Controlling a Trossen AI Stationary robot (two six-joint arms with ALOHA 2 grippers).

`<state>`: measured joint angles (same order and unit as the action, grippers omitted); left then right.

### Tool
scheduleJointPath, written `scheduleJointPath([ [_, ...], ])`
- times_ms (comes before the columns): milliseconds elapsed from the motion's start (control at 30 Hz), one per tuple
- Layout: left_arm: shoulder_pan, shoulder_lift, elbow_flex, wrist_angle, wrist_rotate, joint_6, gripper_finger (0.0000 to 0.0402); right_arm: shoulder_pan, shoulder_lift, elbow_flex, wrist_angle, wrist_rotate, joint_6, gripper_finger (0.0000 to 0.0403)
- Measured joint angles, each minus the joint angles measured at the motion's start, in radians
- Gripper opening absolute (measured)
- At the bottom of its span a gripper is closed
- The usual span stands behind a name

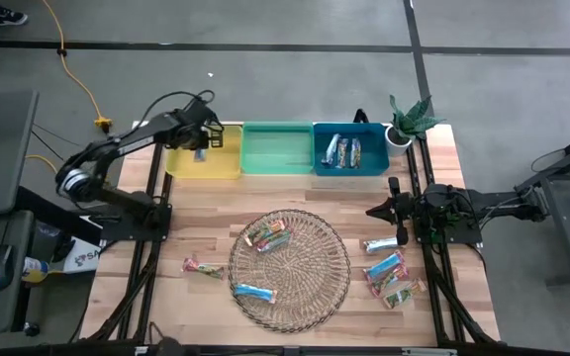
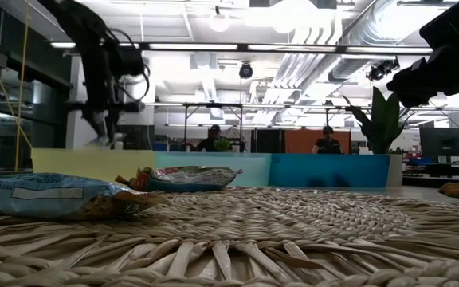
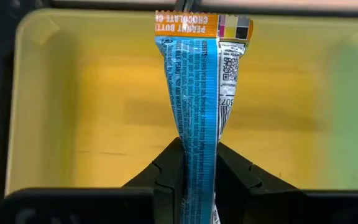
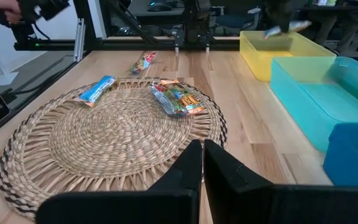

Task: Pick and place Granola Bars by type
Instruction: Put the yellow granola bar into the yellow bin

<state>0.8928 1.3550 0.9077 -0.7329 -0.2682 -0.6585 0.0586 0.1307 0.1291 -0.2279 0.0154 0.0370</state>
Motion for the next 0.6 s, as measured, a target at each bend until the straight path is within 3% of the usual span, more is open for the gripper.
scheduleJointPath([
  [400,-0.001,0.166,0.0,0.009,-0.033,0.03,0.0064,0.0,0.0,0.0,0.0,0.0,0.0,0.0],
  [600,-0.001,0.172,0.0,0.01,-0.015,0.062,0.0104,0.0,0.0,0.0,0.0,0.0,0.0,0.0],
])
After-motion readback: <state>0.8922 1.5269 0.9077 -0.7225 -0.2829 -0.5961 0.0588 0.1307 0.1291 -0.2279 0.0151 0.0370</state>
